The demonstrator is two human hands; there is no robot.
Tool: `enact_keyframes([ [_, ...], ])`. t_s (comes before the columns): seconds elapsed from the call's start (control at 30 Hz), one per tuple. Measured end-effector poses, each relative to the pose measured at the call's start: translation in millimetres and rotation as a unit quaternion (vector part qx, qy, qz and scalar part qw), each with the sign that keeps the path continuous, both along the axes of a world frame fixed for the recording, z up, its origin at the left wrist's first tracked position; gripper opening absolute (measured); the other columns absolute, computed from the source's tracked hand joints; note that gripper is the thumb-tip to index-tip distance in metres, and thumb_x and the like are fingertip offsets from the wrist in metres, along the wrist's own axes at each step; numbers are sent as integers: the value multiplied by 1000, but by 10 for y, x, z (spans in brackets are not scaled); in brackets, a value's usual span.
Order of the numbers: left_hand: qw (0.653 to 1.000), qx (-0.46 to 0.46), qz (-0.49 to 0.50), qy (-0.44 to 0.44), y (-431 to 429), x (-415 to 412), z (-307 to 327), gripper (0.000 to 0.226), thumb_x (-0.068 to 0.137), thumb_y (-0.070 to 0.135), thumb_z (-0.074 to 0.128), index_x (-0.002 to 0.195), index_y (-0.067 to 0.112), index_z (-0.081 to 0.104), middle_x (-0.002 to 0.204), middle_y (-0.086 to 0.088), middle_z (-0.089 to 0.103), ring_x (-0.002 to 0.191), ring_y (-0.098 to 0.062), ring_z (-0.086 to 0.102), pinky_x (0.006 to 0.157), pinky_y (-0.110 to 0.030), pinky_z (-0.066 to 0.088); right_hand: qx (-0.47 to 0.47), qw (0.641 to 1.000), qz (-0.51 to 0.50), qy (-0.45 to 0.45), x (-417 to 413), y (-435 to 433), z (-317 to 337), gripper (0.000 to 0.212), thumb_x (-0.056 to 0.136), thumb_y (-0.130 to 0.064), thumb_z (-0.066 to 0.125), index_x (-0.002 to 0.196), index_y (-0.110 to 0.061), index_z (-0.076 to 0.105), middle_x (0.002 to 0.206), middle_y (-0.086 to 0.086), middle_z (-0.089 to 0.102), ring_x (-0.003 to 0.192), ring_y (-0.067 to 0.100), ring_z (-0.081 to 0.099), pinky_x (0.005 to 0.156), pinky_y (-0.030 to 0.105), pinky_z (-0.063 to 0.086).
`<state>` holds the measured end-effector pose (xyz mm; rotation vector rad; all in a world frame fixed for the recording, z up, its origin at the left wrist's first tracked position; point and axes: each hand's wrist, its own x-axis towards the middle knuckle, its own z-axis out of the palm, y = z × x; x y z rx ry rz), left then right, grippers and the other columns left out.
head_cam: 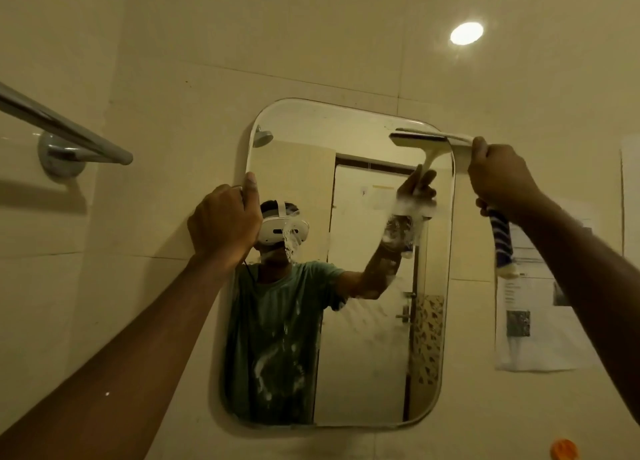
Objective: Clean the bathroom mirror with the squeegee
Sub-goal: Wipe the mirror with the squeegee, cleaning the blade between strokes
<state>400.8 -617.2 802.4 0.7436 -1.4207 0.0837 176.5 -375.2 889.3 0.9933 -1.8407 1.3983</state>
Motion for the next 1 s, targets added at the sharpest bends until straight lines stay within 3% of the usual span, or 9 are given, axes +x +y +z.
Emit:
enact_keyframes([
  [0.1,1000,4,8,5,2,-10,-14,57,101,48,24,60,14,46,69,-5,51,63,-22,49,59,-32,35,22,1000,9,-3,5,-11,-141,42,105,-38,24,90,-8,49,65,9,52,49,20,52,42,27,43],
  [0.37,1000,1,14,27,0,-37,-95,55,101,46,24,61,16,48,62,-3,50,57,-21,50,56,-30,38,63,996,8,-56,57,-7,-1421,49,104,-39,23,73,-11,49,57,11,54,43,20,53,37,25,42],
  [0.73,1000,-7,23,4,-56,13,-321,58,101,40,29,66,5,59,60,-6,49,53,-23,49,52,-28,34,20,999,5,-26,28,-9,-668,44,105,-39,23,73,-18,45,61,9,52,44,19,51,38,25,42],
  [1.0,1000,-1,25,-2,-64,16,-584,57,101,43,29,67,6,57,59,-5,49,54,-23,51,50,-32,42,62,994,6,-87,132,-28,-2033,46,103,-43,23,76,-17,49,59,9,57,44,20,56,37,26,44],
])
